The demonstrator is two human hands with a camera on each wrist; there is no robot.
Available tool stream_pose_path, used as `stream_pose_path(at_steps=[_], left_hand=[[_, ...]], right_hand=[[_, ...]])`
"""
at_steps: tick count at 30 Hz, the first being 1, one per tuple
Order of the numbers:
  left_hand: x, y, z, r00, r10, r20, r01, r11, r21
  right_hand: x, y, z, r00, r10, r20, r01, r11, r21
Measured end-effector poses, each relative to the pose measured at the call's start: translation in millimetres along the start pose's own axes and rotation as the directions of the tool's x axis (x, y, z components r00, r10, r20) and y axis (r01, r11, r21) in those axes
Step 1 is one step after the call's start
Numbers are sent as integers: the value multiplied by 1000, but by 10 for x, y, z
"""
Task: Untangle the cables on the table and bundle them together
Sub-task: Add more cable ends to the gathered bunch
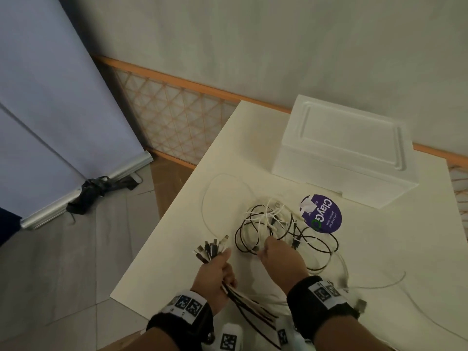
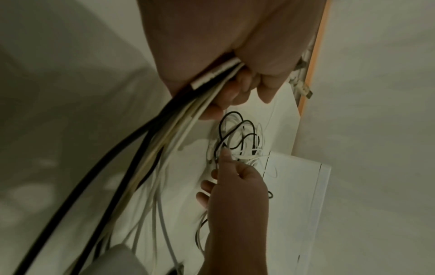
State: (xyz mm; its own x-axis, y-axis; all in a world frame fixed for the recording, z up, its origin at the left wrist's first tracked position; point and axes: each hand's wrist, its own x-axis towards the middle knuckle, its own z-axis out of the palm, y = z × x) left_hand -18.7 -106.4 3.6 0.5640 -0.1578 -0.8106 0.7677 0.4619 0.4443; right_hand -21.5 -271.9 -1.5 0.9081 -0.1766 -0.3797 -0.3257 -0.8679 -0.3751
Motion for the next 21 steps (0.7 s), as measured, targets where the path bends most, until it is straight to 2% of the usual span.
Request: stream_pose_path(at_steps=[2, 8, 11, 13, 15, 17, 19, 20, 21], left_hand=[[44, 72, 8, 998, 7, 54, -10, 998, 58], [162, 314, 186, 976, 85, 201, -115, 983, 143], [214, 336, 303, 949, 132, 286, -202, 953, 228], [214, 311, 370, 928, 167, 333, -280, 901, 330], [158, 289, 430, 905, 191, 381, -364, 811, 458], [104, 265, 456, 877, 213, 430, -430, 746, 508], [68, 233, 483, 866, 240, 439, -445, 771, 455], [36, 221, 511, 864, 253, 434, -436, 807, 397], [12, 209, 530, 865, 263, 428, -421, 844, 332]], right_hand=[[54, -31, -25, 1000, 0, 9, 0, 999, -36], [2, -143, -348, 984, -37, -173, 74, 975, 211], [-95, -160, -502, 981, -89, -171, 112, 985, 131], [-167, -204, -570, 969, -182, -168, 200, 975, 95], [-265, -276, -659, 940, -236, -245, 294, 926, 238], [-340, -327, -734, 921, -164, -353, 320, 835, 447], [-372, -320, -750, 921, -94, -379, 319, 739, 593], [-373, -300, -726, 929, -85, -360, 307, 720, 622], [-366, -268, -684, 939, -87, -331, 284, 739, 611]])
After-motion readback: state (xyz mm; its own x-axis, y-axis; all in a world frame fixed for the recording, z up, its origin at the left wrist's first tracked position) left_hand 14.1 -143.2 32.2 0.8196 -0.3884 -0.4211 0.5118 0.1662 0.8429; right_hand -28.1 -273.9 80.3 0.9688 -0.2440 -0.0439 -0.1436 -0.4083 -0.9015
